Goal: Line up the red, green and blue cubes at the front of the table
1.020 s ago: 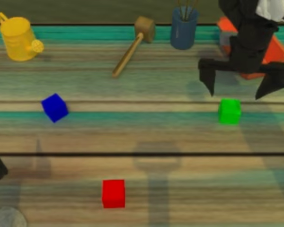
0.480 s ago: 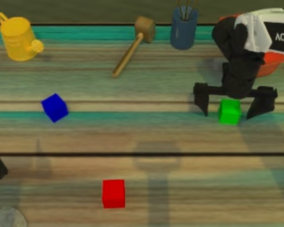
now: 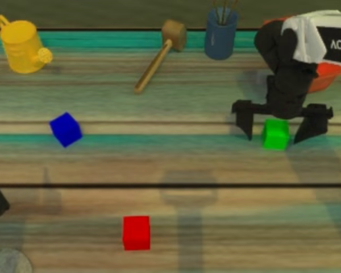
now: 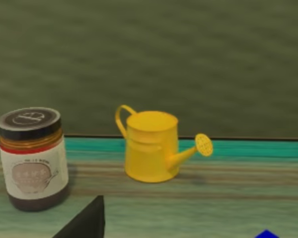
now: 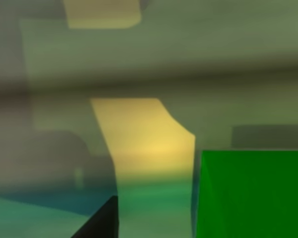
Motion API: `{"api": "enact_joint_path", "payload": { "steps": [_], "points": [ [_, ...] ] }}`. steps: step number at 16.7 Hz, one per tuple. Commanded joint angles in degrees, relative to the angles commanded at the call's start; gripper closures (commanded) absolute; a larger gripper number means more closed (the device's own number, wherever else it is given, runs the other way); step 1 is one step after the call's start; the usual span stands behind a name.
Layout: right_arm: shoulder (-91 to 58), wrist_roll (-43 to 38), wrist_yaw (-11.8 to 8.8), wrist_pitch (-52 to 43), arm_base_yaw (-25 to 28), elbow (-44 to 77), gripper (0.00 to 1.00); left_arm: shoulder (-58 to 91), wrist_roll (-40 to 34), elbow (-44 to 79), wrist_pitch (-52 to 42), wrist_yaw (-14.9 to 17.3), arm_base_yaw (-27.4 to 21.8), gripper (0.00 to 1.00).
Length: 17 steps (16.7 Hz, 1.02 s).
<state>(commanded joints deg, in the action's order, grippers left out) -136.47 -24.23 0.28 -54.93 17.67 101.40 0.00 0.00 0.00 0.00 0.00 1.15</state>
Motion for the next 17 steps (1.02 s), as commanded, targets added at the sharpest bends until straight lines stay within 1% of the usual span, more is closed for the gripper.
{"api": "enact_joint_path", "payload": {
  "steps": [9,10,17],
  "points": [
    [0.0,0.0,0.0,0.0,0.0,0.0,0.98,0.0,0.0,0.0,0.0,0.0,0.0,0.0],
    [0.0,0.0,0.0,0.0,0.0,0.0,1.0,0.0,0.0,0.0,0.0,0.0,0.0,0.0],
    [0.0,0.0,0.0,0.0,0.0,0.0,1.0,0.0,0.0,0.0,0.0,0.0,0.0,0.0]
  ]
}}
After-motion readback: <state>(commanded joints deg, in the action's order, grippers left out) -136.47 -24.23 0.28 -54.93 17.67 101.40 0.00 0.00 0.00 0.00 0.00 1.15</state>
